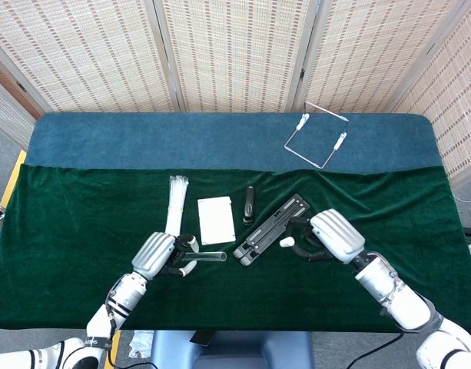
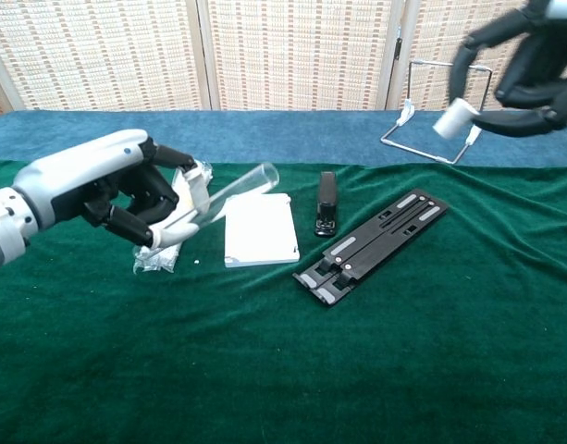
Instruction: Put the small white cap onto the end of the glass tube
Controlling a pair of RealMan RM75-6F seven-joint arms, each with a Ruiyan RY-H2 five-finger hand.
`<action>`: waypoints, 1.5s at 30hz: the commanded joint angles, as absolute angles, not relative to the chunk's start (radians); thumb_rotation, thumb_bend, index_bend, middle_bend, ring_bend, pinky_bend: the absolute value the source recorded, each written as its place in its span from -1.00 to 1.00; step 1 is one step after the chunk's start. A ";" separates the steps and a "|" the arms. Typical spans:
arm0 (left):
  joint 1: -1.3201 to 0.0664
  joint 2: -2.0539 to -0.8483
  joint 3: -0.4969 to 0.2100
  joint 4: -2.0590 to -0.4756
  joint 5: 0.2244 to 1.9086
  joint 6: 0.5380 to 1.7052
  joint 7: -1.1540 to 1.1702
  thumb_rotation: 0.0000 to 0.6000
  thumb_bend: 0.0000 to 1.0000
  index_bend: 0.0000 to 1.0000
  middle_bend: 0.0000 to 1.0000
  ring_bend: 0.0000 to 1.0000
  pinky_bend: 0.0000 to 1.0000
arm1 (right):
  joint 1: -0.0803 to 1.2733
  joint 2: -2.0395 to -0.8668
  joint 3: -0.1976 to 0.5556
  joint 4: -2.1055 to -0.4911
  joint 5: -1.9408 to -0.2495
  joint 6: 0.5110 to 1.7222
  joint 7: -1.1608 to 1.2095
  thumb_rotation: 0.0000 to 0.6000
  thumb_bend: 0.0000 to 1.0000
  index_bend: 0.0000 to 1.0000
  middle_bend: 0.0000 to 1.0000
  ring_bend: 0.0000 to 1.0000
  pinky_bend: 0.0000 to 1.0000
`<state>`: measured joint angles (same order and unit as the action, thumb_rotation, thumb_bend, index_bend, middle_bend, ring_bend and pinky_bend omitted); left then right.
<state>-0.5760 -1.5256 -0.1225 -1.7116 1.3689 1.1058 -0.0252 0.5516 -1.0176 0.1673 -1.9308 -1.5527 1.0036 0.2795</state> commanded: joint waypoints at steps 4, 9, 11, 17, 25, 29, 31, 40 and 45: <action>-0.572 -1.534 -0.130 -1.728 1.395 1.106 -0.139 1.00 -0.07 0.50 0.81 0.61 0.66 | 0.617 -1.024 0.195 -1.985 -1.571 0.962 0.303 1.00 0.39 0.47 0.98 1.00 1.00; -0.572 -1.542 -0.129 -1.734 1.400 1.102 -0.190 1.00 -0.07 0.50 0.81 0.61 0.66 | 0.661 -1.045 0.210 -2.005 -1.558 0.933 0.275 1.00 0.39 0.48 0.98 1.00 1.00; -0.572 -1.542 -0.128 -1.735 1.401 1.102 -0.193 1.00 -0.07 0.50 0.81 0.61 0.66 | 0.665 -1.048 0.211 -2.006 -1.555 0.931 0.270 1.00 0.39 0.48 0.98 1.00 1.00; -0.572 -1.547 -0.126 -1.739 1.408 1.104 -0.204 1.00 -0.07 0.50 0.81 0.61 0.66 | 0.702 -1.076 0.220 -2.019 -1.524 0.906 0.238 1.00 0.39 0.48 0.98 1.00 1.00; -0.572 -1.551 -0.123 -1.741 1.410 1.107 -0.197 1.00 -0.07 0.50 0.81 0.61 0.66 | 0.727 -1.097 0.215 -2.023 -1.499 0.895 0.208 1.00 0.39 0.48 0.98 1.00 1.00; -0.571 -1.551 -0.124 -1.743 1.410 1.109 -0.195 1.00 -0.07 0.50 0.81 0.61 0.66 | 0.735 -1.101 0.213 -2.025 -1.489 0.893 0.199 1.00 0.39 0.48 0.98 1.00 1.00; -0.571 -1.552 -0.124 -1.743 1.410 1.109 -0.194 1.00 -0.07 0.50 0.81 0.60 0.66 | 0.737 -1.102 0.211 -2.025 -1.485 0.894 0.195 1.00 0.39 0.48 0.98 1.00 1.00; -0.572 -1.553 -0.119 -1.743 1.416 1.110 -0.184 1.00 -0.07 0.50 0.81 0.60 0.66 | 0.745 -1.105 0.205 -2.019 -1.474 0.899 0.192 1.00 0.39 0.48 0.98 1.00 1.00; -0.573 -1.554 -0.118 -1.743 1.418 1.111 -0.176 1.00 -0.07 0.50 0.81 0.60 0.66 | 0.754 -1.110 0.205 -2.016 -1.469 0.898 0.190 1.00 0.39 0.48 0.98 1.00 1.00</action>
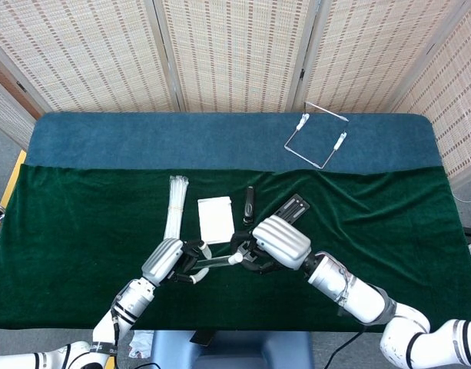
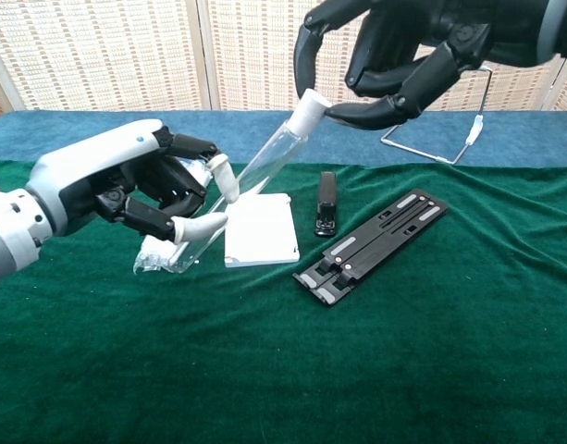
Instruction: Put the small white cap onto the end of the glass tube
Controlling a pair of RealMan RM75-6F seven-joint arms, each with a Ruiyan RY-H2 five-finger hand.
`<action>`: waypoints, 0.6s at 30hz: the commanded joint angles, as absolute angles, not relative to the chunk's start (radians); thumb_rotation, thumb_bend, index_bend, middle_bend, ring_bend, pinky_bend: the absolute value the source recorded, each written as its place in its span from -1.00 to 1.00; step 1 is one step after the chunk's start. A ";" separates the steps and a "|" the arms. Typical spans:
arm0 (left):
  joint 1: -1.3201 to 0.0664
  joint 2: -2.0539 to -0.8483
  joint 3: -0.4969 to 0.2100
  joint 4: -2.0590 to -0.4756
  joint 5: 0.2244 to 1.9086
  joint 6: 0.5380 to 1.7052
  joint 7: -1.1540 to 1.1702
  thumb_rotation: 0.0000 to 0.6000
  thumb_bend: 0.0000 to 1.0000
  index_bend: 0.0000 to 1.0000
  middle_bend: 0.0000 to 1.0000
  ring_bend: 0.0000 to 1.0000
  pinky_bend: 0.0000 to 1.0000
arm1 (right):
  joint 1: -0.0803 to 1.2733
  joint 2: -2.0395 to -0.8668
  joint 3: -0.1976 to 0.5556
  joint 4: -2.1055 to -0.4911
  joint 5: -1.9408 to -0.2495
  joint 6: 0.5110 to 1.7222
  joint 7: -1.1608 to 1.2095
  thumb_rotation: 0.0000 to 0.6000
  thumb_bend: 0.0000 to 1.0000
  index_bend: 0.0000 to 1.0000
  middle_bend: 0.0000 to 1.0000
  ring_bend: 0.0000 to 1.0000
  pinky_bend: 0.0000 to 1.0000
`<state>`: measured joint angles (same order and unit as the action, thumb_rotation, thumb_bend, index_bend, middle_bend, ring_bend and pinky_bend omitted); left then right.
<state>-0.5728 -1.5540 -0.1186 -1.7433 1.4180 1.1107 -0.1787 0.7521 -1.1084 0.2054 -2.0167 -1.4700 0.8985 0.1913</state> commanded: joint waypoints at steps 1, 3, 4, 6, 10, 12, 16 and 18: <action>-0.573 -1.555 -0.118 -1.744 1.418 1.110 -0.175 1.00 -0.07 0.50 0.81 0.60 0.66 | 0.756 -1.111 0.205 -2.015 -1.466 0.896 0.189 1.00 0.39 0.48 0.98 1.00 1.00; -0.574 -1.555 -0.118 -1.744 1.416 1.109 -0.173 1.00 -0.07 0.50 0.81 0.60 0.66 | 0.761 -1.112 0.204 -2.014 -1.462 0.891 0.186 1.00 0.39 0.48 0.98 1.00 1.00; -0.574 -1.555 -0.119 -1.744 1.416 1.110 -0.171 1.00 -0.07 0.50 0.81 0.60 0.66 | 0.763 -1.114 0.204 -2.013 -1.459 0.889 0.183 1.00 0.39 0.48 0.98 1.00 1.00; -0.574 -1.555 -0.120 -1.745 1.413 1.110 -0.169 1.00 -0.07 0.50 0.81 0.60 0.66 | 0.767 -1.117 0.204 -2.013 -1.454 0.886 0.181 1.00 0.39 0.48 0.98 1.00 1.00; -0.575 -1.555 -0.121 -1.746 1.408 1.108 -0.163 1.00 -0.07 0.50 0.81 0.60 0.66 | 0.775 -1.122 0.204 -2.012 -1.445 0.881 0.171 1.00 0.39 0.49 0.98 1.00 1.00; -0.575 -1.556 -0.120 -1.746 1.407 1.107 -0.160 1.00 -0.07 0.50 0.81 0.60 0.66 | 0.779 -1.124 0.204 -2.011 -1.440 0.878 0.163 1.00 0.39 0.49 0.98 1.00 1.00; -0.576 -1.556 -0.120 -1.748 1.403 1.105 -0.152 1.00 -0.07 0.50 0.81 0.60 0.66 | 0.790 -1.131 0.205 -2.009 -1.423 0.871 0.135 1.00 0.40 0.49 0.98 1.00 1.00; -0.576 -1.555 -0.121 -1.749 1.401 1.103 -0.149 1.00 -0.07 0.51 0.81 0.60 0.66 | 0.794 -1.133 0.206 -2.009 -1.416 0.869 0.121 1.00 0.40 0.49 0.98 1.00 1.00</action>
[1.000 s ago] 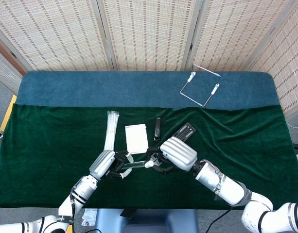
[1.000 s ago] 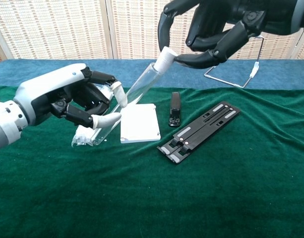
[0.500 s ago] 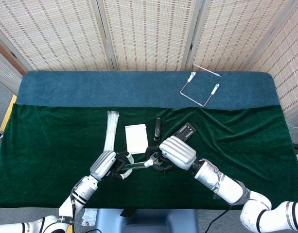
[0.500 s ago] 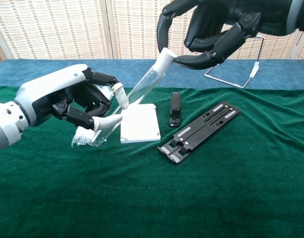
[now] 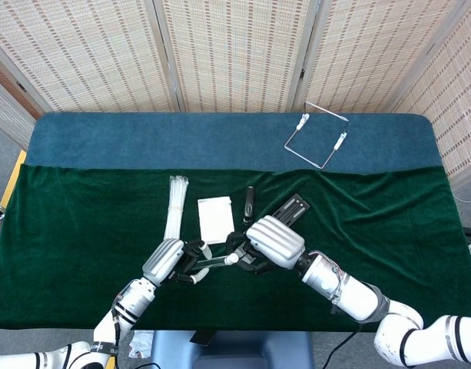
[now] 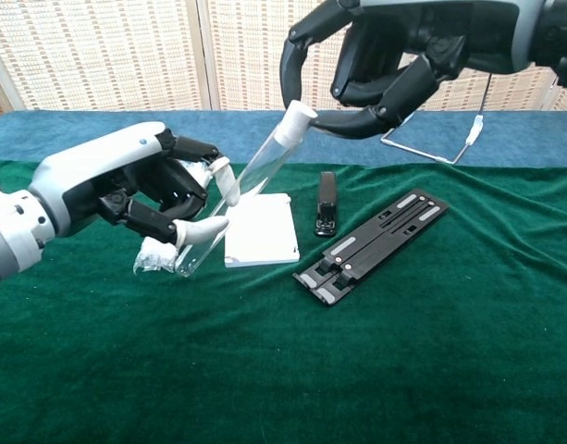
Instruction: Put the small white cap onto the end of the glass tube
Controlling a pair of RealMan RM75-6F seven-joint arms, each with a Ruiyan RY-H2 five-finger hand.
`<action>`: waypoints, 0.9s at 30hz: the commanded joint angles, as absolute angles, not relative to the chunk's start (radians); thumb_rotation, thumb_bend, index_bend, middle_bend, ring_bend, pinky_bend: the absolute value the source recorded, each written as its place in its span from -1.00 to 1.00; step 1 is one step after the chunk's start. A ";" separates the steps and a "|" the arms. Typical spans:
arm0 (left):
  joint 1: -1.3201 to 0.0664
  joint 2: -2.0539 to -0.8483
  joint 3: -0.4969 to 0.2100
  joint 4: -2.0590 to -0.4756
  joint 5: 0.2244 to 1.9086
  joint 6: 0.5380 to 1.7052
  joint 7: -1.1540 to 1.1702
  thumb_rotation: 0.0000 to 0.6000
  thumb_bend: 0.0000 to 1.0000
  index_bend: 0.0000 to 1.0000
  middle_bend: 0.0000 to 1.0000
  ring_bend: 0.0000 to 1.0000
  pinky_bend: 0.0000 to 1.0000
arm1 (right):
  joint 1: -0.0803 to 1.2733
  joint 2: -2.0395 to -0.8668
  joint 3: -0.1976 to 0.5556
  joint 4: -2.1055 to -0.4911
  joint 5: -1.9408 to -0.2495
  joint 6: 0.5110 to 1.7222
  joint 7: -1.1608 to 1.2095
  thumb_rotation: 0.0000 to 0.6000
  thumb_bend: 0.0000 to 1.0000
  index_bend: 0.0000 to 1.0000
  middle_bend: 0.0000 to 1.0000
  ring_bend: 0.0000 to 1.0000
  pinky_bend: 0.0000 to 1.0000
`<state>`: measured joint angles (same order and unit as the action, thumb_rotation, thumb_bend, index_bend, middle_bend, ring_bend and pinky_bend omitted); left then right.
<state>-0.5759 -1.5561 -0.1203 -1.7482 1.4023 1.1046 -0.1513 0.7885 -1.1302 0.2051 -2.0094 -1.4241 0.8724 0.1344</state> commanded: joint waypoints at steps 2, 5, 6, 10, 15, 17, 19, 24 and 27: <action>-0.577 -1.554 -0.122 -1.751 1.397 1.102 -0.145 1.00 -0.07 0.51 0.81 0.60 0.66 | 0.798 -1.136 0.206 -2.009 -1.408 0.868 0.104 1.00 0.40 0.49 0.98 1.00 1.00; -0.578 -1.552 -0.123 -1.754 1.390 1.097 -0.142 1.00 -0.07 0.52 0.81 0.61 0.66 | 0.803 -1.143 0.205 -2.007 -1.394 0.867 0.075 1.00 0.40 0.49 0.98 1.00 1.00; -0.578 -1.552 -0.123 -1.755 1.388 1.096 -0.142 1.00 -0.07 0.52 0.81 0.61 0.66 | 0.805 -1.145 0.205 -2.008 -1.389 0.865 0.071 1.00 0.40 0.49 0.98 1.00 1.00; -0.580 -1.551 -0.124 -1.756 1.382 1.090 -0.141 1.00 -0.07 0.53 0.81 0.61 0.66 | 0.814 -1.158 0.202 -2.002 -1.372 0.858 0.047 1.00 0.40 0.49 0.98 1.00 1.00; -0.581 -1.549 -0.126 -1.758 1.376 1.086 -0.141 1.00 -0.07 0.54 0.81 0.62 0.66 | 0.824 -1.173 0.201 -1.994 -1.358 0.852 0.029 1.00 0.40 0.49 0.98 1.00 1.00; -0.582 -1.549 -0.127 -1.758 1.374 1.085 -0.140 1.00 -0.07 0.54 0.81 0.62 0.66 | 0.828 -1.179 0.201 -1.990 -1.351 0.850 0.023 1.00 0.40 0.49 0.98 1.00 1.00; -0.582 -1.549 -0.127 -1.758 1.372 1.084 -0.139 1.00 -0.06 0.54 0.81 0.62 0.66 | 0.832 -1.185 0.201 -1.986 -1.345 0.848 0.019 1.00 0.40 0.49 0.98 1.00 1.00; -0.582 -1.550 -0.127 -1.754 1.369 1.083 -0.141 1.00 -0.06 0.54 0.81 0.62 0.66 | 0.836 -1.192 0.201 -1.980 -1.339 0.848 0.016 1.00 0.40 0.49 0.98 1.00 1.00; -0.581 -1.551 -0.126 -1.751 1.370 1.083 -0.143 1.00 -0.06 0.54 0.81 0.62 0.66 | 0.835 -1.196 0.201 -1.975 -1.339 0.854 0.017 1.00 0.40 0.49 0.98 1.00 1.00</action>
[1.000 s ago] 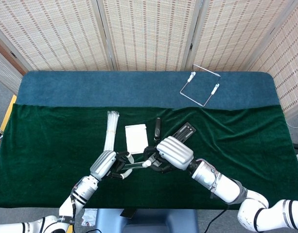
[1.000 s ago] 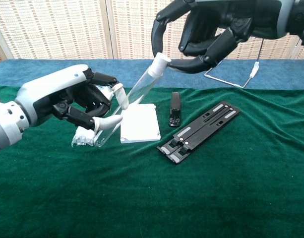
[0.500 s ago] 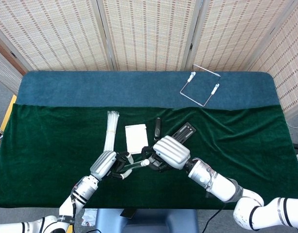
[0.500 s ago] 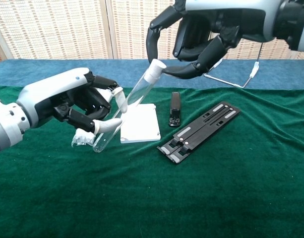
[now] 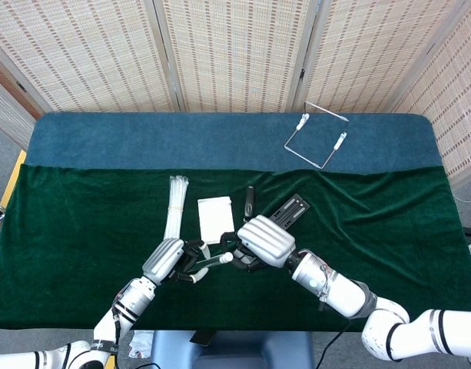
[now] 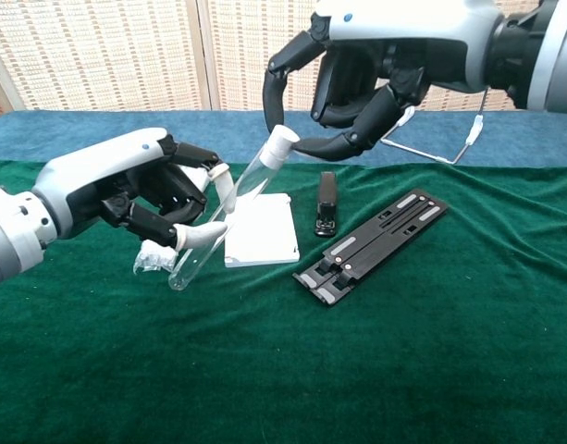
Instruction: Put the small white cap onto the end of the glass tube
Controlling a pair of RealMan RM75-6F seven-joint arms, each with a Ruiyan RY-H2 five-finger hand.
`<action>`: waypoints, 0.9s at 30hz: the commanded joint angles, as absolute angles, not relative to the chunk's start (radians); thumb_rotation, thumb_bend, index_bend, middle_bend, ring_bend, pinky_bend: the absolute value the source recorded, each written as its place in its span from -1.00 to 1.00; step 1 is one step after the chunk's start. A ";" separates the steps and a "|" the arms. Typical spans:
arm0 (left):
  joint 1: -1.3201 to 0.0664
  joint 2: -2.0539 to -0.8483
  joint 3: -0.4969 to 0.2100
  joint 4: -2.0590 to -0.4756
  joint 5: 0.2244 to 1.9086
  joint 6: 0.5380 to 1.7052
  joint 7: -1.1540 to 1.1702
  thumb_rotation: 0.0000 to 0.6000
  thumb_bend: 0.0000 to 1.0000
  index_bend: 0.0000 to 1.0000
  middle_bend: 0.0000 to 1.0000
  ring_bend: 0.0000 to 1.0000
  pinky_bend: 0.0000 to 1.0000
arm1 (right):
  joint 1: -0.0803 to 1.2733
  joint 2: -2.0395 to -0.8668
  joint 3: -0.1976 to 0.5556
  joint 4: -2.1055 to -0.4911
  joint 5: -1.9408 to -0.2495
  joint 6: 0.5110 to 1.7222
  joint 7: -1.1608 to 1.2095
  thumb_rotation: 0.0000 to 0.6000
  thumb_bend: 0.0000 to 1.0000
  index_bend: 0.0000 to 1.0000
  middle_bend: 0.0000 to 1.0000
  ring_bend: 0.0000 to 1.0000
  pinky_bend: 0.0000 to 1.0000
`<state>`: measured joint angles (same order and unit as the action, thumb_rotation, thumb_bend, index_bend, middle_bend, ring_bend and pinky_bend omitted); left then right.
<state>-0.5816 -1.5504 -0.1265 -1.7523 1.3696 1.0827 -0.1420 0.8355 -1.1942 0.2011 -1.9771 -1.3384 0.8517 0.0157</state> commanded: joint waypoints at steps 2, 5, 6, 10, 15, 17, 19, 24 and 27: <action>-0.581 -1.552 -0.126 -1.749 1.370 1.084 -0.144 1.00 -0.06 0.54 0.81 0.62 0.66 | 0.834 -1.199 0.200 -1.971 -1.342 0.857 0.020 1.00 0.40 0.49 0.98 1.00 1.00; -0.580 -1.553 -0.126 -1.745 1.370 1.084 -0.145 1.00 -0.06 0.54 0.81 0.62 0.66 | 0.834 -1.204 0.195 -1.962 -1.350 0.857 0.028 1.00 0.40 0.36 0.98 1.00 1.00; -0.580 -1.553 -0.126 -1.743 1.371 1.085 -0.145 1.00 -0.06 0.54 0.81 0.62 0.66 | 0.834 -1.206 0.194 -1.958 -1.353 0.855 0.033 1.00 0.40 0.26 0.98 1.00 1.00; -0.579 -1.554 -0.126 -1.737 1.373 1.089 -0.142 1.00 -0.06 0.54 0.81 0.62 0.66 | 0.835 -1.212 0.191 -1.947 -1.365 0.854 0.055 1.00 0.40 -0.18 0.98 1.00 1.00; -0.577 -1.555 -0.125 -1.724 1.378 1.095 -0.138 1.00 -0.06 0.54 0.81 0.62 0.66 | 0.838 -1.209 0.186 -1.944 -1.370 0.833 0.104 1.00 0.40 -0.65 0.97 1.00 1.00; -0.576 -1.553 -0.124 -1.720 1.380 1.096 -0.137 1.00 -0.06 0.54 0.81 0.62 0.66 | 0.839 -1.210 0.185 -1.940 -1.374 0.829 0.119 1.00 0.40 -0.78 0.96 1.00 1.00; -0.573 -1.549 -0.123 -1.712 1.384 1.102 -0.135 1.00 -0.06 0.54 0.81 0.62 0.66 | 0.837 -1.209 0.183 -1.937 -1.382 0.829 0.137 1.00 0.40 -0.87 0.96 1.00 1.00; -0.559 -1.533 -0.118 -1.682 1.389 1.120 -0.137 1.00 -0.06 0.54 0.81 0.61 0.66 | 0.819 -1.189 0.177 -1.942 -1.406 0.853 0.170 1.00 0.40 -0.94 0.97 1.00 1.00; -0.547 -1.510 -0.110 -1.654 1.399 1.135 -0.132 1.00 -0.06 0.54 0.81 0.61 0.66 | 0.793 -1.159 0.168 -1.950 -1.424 0.884 0.180 1.00 0.40 -0.96 0.97 1.00 1.00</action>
<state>-0.5528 -1.5189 -0.1144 -1.6637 1.3935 1.1283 -0.1347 0.8050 -1.1728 0.1735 -1.9454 -1.4147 0.8708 0.1747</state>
